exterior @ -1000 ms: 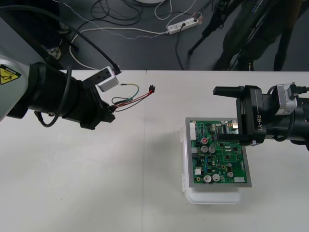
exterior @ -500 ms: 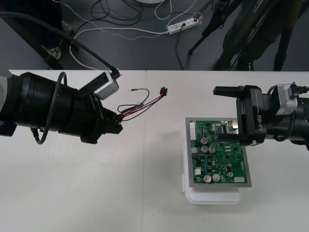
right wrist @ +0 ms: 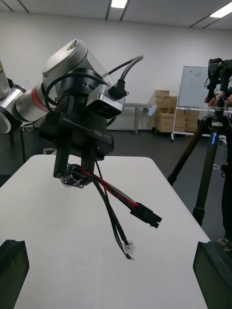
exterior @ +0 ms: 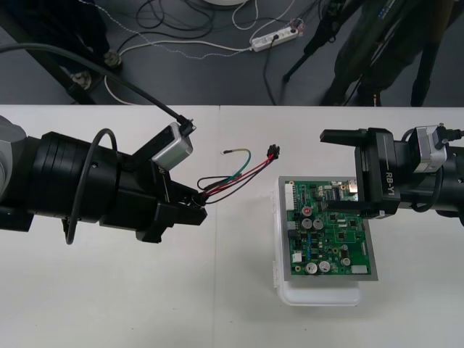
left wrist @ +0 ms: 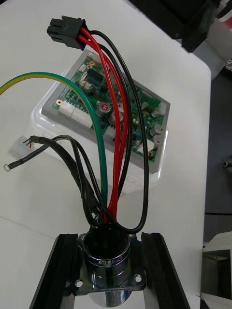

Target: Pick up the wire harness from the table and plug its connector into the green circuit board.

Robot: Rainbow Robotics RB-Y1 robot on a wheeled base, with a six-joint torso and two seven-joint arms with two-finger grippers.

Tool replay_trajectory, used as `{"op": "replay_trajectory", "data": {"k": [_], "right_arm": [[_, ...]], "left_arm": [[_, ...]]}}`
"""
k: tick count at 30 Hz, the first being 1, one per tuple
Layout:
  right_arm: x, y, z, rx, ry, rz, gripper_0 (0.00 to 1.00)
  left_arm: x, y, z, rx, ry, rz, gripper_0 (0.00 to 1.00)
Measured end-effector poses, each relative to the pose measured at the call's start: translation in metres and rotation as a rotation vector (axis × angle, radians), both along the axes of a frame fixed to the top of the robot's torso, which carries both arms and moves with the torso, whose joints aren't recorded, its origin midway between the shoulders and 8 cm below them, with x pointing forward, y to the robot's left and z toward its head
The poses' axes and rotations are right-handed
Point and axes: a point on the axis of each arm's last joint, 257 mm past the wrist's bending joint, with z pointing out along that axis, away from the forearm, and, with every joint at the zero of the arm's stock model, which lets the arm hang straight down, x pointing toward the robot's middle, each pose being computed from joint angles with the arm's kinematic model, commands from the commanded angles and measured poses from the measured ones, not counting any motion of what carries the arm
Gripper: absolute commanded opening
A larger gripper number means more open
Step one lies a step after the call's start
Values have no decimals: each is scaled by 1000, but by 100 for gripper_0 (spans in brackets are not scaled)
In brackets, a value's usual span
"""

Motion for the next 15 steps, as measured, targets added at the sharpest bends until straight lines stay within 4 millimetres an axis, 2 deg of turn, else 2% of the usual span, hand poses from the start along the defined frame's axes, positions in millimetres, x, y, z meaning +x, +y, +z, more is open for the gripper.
{"op": "replay_trajectory", "data": {"k": [15], "right_arm": [[0, 0, 0, 0, 0, 1, 100]], "left_arm": [[-44, -37, 32, -162, 31, -174, 0]]}}
